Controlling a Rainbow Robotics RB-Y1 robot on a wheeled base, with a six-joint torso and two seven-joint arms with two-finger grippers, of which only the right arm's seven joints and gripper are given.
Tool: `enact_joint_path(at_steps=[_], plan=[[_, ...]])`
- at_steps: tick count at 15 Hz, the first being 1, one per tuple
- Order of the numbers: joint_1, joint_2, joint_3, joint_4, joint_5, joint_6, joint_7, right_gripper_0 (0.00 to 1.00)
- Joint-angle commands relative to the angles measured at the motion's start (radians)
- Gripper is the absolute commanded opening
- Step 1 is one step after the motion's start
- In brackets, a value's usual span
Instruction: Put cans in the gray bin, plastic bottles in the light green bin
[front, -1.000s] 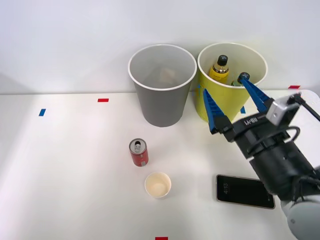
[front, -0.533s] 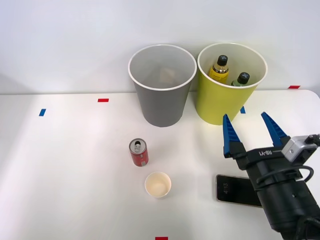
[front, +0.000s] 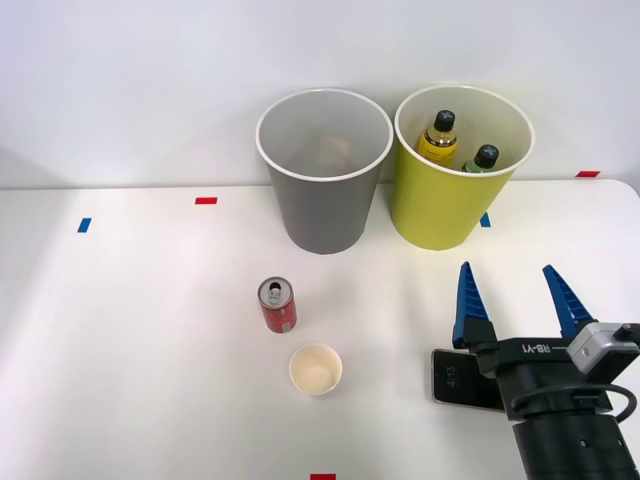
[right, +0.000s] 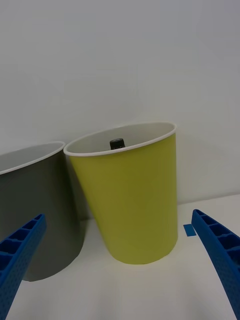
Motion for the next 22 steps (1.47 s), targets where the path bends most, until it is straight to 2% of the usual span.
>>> enact_joint_path(at_steps=[1,5,6,12,14,19,22], plan=[[0.020,0.026,-0.003,-0.001,0.045,0.003,0.002,1.00],[0.052,0.028,-0.045,0.004,0.102,0.012,-0.004,1.00],[0.058,0.029,-0.069,0.011,0.151,0.020,-0.024,1.00],[0.183,0.051,-0.174,0.031,0.553,0.017,-0.555,1.00],[0.256,0.046,-0.192,0.031,0.657,-0.027,-0.682,1.00],[0.351,0.023,-0.184,0.142,0.737,-0.245,-0.683,1.00],[0.394,-0.023,-0.140,0.218,0.758,-0.351,-0.648,1.00]])
